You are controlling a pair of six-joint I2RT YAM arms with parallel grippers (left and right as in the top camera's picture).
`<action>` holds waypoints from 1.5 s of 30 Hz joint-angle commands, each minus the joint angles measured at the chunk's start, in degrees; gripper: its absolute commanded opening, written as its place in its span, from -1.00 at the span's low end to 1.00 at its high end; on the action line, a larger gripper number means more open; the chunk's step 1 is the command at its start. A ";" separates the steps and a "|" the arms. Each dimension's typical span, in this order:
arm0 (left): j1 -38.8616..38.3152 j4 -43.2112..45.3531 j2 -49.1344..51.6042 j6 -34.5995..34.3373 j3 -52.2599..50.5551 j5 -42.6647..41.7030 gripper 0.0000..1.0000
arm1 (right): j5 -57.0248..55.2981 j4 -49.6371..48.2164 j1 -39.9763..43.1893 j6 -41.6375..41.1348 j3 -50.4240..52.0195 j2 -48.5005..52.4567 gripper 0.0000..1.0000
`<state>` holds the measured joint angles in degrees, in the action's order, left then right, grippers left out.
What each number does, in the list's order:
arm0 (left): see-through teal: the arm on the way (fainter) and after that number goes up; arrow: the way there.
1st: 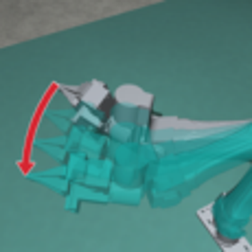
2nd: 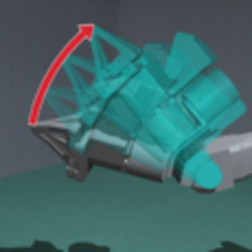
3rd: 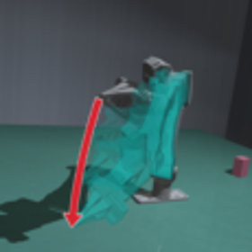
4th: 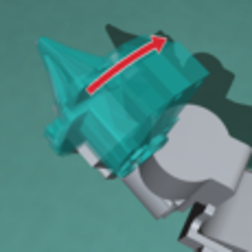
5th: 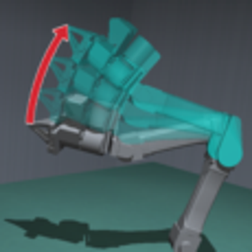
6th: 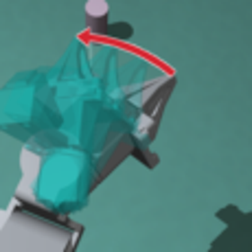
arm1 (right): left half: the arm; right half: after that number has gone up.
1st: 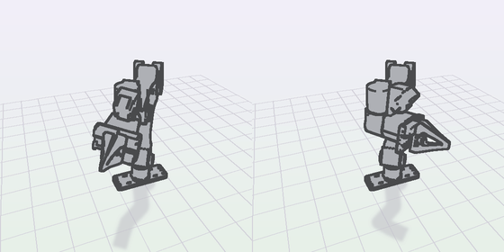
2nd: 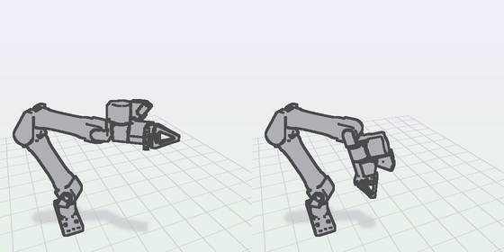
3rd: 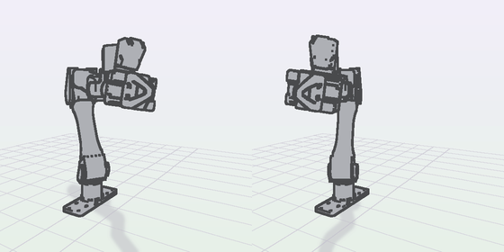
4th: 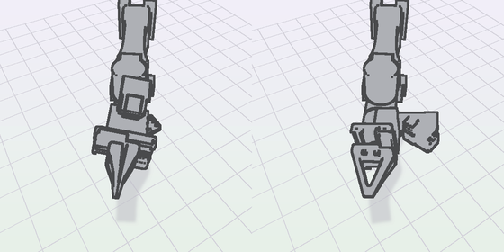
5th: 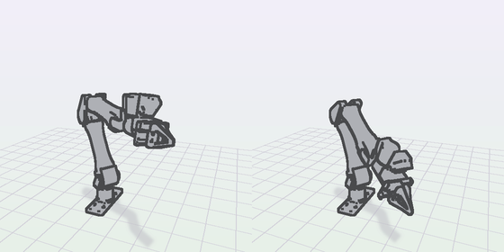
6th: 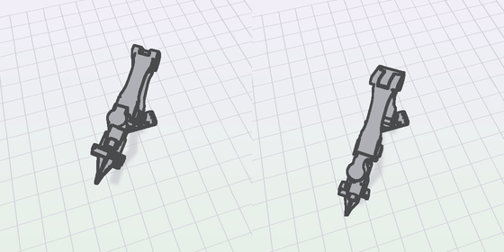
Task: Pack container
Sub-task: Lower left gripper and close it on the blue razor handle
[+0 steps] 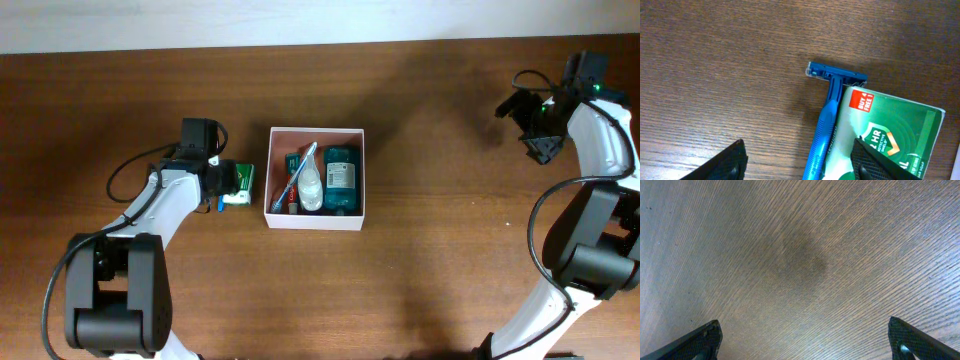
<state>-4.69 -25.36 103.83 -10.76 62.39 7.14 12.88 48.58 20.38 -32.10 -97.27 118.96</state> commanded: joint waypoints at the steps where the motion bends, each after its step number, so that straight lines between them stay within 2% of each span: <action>1: 0.46 -0.13 0.63 -0.33 -0.59 1.70 0.34 | -0.72 0.00 0.28 0.37 -0.17 -0.09 0.97; 6: 0.48 0.04 0.52 -0.33 -0.59 1.40 0.33 | -0.72 0.00 0.28 0.37 -0.17 -0.09 0.97; 11: 0.48 0.98 0.26 0.22 -0.59 -4.76 0.24 | -0.72 0.00 0.28 0.37 -0.17 -0.09 0.97; 15: 0.70 1.36 -0.11 0.39 -0.59 -5.49 0.24 | -0.72 0.00 0.28 0.37 -0.17 -0.09 0.97; 26: 5.51 1.14 -1.42 1.44 -0.59 -10.75 0.25 | -0.72 0.00 0.28 0.37 -0.17 -0.09 0.97; 33: 6.29 0.68 -1.22 2.80 -0.66 -11.87 0.10 | -0.72 0.00 0.28 0.37 -0.17 -0.09 0.97; 42: 6.29 0.94 2.54 2.75 -0.66 -11.91 0.08 | -0.72 0.00 0.28 0.37 -0.17 -0.09 0.98; 45: 6.16 1.40 3.32 2.78 -0.66 -13.03 -0.03 | -0.72 0.00 0.28 0.37 -0.17 -0.09 0.97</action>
<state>1.52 -24.36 105.49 -8.80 62.39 -4.08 12.88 48.58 20.38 -32.08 -97.27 118.96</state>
